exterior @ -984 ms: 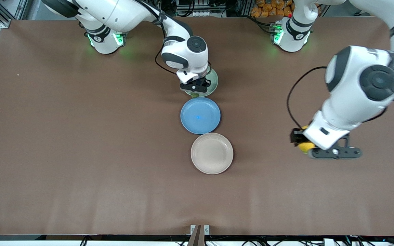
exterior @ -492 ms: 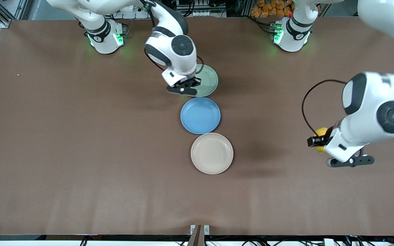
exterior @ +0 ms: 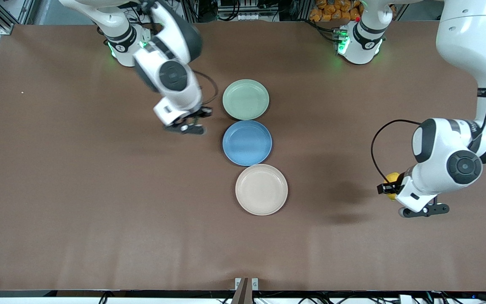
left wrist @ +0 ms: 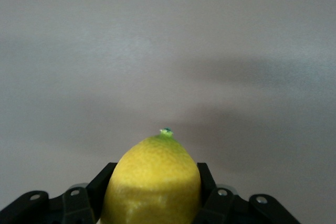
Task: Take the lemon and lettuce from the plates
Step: 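Lift the lettuce with the right gripper and carry it beside the plates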
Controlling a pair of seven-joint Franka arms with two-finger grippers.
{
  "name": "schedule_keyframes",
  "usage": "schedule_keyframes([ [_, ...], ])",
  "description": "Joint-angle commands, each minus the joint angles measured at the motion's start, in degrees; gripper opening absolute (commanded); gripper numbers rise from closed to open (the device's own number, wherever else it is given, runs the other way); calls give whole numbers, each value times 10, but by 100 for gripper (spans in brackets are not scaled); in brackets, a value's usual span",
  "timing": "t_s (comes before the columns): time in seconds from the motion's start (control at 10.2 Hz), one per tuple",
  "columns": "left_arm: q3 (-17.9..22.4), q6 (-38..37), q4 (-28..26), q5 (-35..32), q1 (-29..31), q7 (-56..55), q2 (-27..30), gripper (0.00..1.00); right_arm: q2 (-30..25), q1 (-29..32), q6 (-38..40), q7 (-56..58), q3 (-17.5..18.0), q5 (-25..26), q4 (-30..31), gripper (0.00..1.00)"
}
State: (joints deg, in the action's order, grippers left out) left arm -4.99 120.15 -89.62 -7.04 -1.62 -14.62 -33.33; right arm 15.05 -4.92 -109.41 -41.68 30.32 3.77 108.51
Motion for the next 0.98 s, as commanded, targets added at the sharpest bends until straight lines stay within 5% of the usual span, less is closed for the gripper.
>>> schedule_keyframes([
  [0.0,-2,57,-3,-11,-5,-6,-35,0,-35,15,22,104,-59,-20,14,0],
  [0.59,0,130,1,-12,-2,-6,-97,0,-35,32,26,397,-257,-19,23,0],
  [0.79,1,144,2,-12,-1,-5,-107,0,-27,46,18,457,-297,-17,27,0],
  [0.89,1,150,1,-12,-1,-5,-109,12,-10,53,-9,475,-311,-15,29,0],
])
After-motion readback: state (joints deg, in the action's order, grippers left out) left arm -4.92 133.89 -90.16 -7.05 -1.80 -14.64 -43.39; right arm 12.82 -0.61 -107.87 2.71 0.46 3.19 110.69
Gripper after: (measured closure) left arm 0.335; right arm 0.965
